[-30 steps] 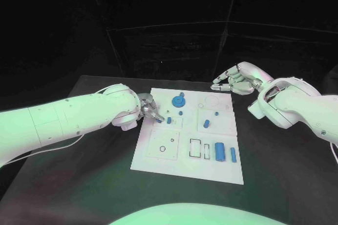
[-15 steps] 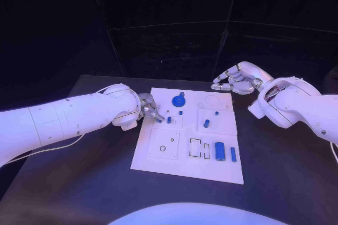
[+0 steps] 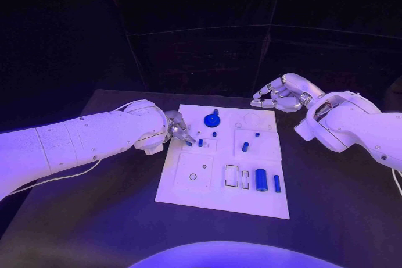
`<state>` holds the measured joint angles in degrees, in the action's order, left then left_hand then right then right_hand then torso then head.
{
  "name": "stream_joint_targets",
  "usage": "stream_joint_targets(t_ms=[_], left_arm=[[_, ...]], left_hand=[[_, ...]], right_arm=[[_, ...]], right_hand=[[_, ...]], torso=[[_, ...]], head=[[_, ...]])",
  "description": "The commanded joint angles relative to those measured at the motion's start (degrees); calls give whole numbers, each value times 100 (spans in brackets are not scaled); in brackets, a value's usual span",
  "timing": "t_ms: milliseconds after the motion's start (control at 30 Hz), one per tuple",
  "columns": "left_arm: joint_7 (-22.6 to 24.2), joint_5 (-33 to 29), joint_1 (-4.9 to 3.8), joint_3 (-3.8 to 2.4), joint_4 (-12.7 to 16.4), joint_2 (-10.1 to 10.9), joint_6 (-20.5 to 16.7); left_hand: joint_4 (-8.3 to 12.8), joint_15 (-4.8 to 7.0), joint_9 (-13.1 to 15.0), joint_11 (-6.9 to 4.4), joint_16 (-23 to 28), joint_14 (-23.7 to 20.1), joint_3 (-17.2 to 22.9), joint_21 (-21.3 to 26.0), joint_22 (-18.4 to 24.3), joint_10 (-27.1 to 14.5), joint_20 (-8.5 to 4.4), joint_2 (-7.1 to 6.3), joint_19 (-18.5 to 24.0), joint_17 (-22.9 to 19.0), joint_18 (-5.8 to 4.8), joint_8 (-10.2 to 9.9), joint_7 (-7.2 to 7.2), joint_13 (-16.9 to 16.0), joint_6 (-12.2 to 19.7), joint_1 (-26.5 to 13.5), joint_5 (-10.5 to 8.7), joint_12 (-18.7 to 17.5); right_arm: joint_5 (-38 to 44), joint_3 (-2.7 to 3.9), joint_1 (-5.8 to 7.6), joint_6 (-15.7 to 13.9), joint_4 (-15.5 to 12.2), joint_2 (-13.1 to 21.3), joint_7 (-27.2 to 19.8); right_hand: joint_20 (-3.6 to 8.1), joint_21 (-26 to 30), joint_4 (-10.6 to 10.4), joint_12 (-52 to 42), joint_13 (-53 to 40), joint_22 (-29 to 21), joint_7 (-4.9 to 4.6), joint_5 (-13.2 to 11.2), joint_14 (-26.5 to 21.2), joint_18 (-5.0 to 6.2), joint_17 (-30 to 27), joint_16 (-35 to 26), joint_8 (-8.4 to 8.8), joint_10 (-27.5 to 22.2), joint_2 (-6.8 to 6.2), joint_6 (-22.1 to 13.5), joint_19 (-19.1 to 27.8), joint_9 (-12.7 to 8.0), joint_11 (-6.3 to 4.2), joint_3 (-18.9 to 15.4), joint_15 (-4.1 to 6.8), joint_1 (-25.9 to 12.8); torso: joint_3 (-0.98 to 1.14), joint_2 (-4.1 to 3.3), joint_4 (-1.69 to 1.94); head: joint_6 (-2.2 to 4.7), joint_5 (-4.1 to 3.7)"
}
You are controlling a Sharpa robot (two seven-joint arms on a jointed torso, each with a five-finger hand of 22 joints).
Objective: Assemble the parts on the task board
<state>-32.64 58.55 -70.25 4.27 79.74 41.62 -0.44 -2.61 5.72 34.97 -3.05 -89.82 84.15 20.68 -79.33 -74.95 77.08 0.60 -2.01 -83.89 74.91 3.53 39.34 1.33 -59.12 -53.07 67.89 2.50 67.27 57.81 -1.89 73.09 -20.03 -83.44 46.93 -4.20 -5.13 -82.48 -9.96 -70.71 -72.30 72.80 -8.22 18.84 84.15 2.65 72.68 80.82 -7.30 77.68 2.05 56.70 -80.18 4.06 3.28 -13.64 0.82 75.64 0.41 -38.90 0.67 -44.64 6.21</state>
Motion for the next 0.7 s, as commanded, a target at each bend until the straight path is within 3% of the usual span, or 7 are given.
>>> stream_joint_targets(t_ms=[33, 700], left_arm=[[-129, 14, 24, 21, -22, -26, 215], [-199, 15, 20, 20, -98, -73, 167]], left_hand=[[-44, 39, 5, -1, -18, 585, -60, -22, -63, 40, -46, -29, -90, 1509, -32, 51, -54, -10, -96, -116, 18, 32], [-210, 66, 65, -32, -18, 585, -291, -52, -115, 64, -69, -202, -109, 1509, -41, 181, -92, 9, -173, -516, 18, 29]], right_arm=[[-3, 3, 11, 3, -11, -1, -51], [-4, 3, 11, 16, -5, -1, -49]], right_hand=[[-2, 35, 11, 3, 11, -8, 24, 17, 255, 112, -8, -37, -30, -36, 27, -23, 29, -2, -17, -34, 35, 36], [-1, 36, 9, 3, 12, -9, 24, -7, 255, 113, -11, -40, -31, -37, 25, -24, 30, -2, -16, -44, 35, 34]], torso=[[1, 1, -3], [-3, 1, 2]], head=[[-3, 1], [-31, -17]])
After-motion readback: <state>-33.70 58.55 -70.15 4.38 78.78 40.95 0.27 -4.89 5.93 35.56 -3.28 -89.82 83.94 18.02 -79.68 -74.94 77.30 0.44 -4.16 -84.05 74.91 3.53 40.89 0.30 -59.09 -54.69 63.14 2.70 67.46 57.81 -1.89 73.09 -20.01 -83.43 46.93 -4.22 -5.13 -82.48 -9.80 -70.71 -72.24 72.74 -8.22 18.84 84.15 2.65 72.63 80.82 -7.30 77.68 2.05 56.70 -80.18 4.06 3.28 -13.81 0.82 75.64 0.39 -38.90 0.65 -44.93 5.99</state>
